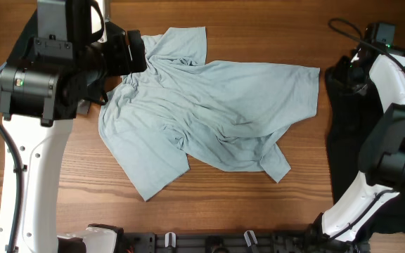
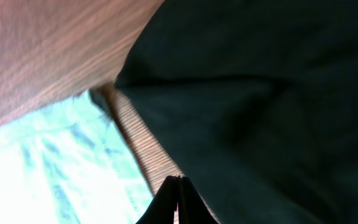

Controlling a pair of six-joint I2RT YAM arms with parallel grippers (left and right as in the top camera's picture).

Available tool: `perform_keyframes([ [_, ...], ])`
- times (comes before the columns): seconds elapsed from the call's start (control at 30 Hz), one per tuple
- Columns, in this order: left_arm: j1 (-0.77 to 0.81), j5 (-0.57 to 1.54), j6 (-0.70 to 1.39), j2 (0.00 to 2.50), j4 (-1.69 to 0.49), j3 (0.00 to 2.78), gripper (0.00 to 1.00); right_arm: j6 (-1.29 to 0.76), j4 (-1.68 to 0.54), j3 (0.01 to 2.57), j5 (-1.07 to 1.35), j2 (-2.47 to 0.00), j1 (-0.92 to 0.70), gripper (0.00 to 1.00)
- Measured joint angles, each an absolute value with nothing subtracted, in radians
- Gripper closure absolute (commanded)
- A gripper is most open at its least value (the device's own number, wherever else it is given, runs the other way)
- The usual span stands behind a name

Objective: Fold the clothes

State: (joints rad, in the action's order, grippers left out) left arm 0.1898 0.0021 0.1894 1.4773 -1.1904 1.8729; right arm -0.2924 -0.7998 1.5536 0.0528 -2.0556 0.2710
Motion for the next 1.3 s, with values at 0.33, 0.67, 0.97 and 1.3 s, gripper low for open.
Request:
perform_keyframes([
  [0.33, 0.190, 0.002, 0.189, 1.477, -1.206, 1.873, 0.00, -0.293, -0.796, 1.553, 0.044, -2.160, 0.303, 0.92],
  [0.67, 0.190, 0.002, 0.189, 1.477, -1.207, 1.873, 0.00, -0.265, -0.804, 1.562, 0.151, -2.160, 0.510, 0.48],
  [0.97, 0.190, 0.002, 0.189, 1.477, -1.207, 1.873, 0.00, -0.030, -0.785, 1.563, 0.529, -2.158, 0.374, 0.02],
  [1.3, 0.190, 0.002, 0.189, 1.477, -1.207, 1.873, 0.00, -0.111, -0.759, 1.562, 0.287, -2.158, 0.208, 0.06],
])
